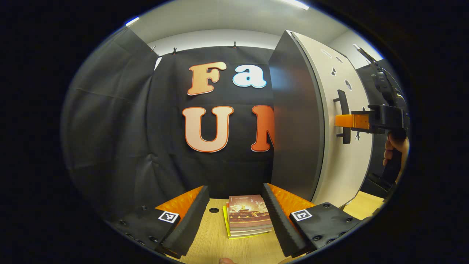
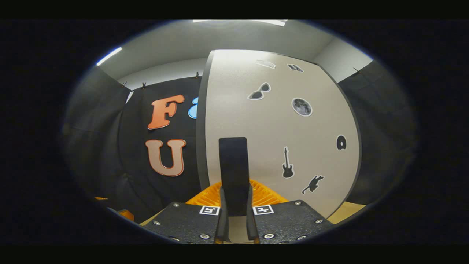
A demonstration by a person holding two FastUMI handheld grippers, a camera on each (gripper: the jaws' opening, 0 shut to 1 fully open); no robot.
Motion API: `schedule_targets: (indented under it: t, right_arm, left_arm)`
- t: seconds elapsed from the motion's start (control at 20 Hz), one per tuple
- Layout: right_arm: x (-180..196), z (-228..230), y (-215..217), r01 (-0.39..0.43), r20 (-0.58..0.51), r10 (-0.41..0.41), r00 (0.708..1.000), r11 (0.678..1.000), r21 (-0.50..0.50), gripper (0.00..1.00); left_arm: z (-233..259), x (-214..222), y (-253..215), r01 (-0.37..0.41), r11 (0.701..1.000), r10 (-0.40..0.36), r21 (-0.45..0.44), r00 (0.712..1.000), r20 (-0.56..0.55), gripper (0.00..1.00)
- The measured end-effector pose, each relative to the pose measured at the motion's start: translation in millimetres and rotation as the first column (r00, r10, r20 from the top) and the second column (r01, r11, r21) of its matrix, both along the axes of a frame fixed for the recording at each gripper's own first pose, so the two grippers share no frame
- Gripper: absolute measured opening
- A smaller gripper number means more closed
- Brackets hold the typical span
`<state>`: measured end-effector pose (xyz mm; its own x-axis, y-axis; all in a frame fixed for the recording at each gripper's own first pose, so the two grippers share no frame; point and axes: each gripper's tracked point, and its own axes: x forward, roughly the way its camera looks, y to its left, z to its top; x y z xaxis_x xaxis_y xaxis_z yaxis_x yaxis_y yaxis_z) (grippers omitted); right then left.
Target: Open the cabinet door with the right hand, grasp the bottle in the cabinet with the left hand and place it on the coaster, then close the cabinet door with the right hand.
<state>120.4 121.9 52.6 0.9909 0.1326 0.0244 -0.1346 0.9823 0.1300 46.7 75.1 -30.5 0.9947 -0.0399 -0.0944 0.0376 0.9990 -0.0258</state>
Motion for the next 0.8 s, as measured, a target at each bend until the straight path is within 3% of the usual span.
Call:
schedule_targets:
  t: [0.1,0.35,0.45,0.8]
  right_arm:
    - [-14.3,0.4,-3.2,0.011,0.004,-0.011,1.000,1.000,-0.007,0.17]
    - [-57.1,8.8,-28.7,0.014,0.011,-0.014,1.000,1.000,-0.022,0.19]
    - [-75.8,10.4,-39.7,-0.002,0.005,0.002,1.000,1.000,-0.023,0.14]
    - [-131.7,16.1,-92.6,-0.091,0.009,0.091,0.996,0.995,-0.045,0.14]
  left_arm:
    - [0.3,6.4,-2.2,0.011,1.000,-0.011,-0.003,1.000,0.002,0.95]
    - [8.4,-13.2,-37.1,0.052,0.998,-0.052,-0.027,0.999,0.010,0.95]
    - [11.8,-26.1,-57.2,0.068,0.997,-0.067,-0.024,0.997,0.021,0.95]
    - [32.1,-49.3,-130.5,0.049,0.998,-0.047,-0.033,0.997,0.055,0.95]
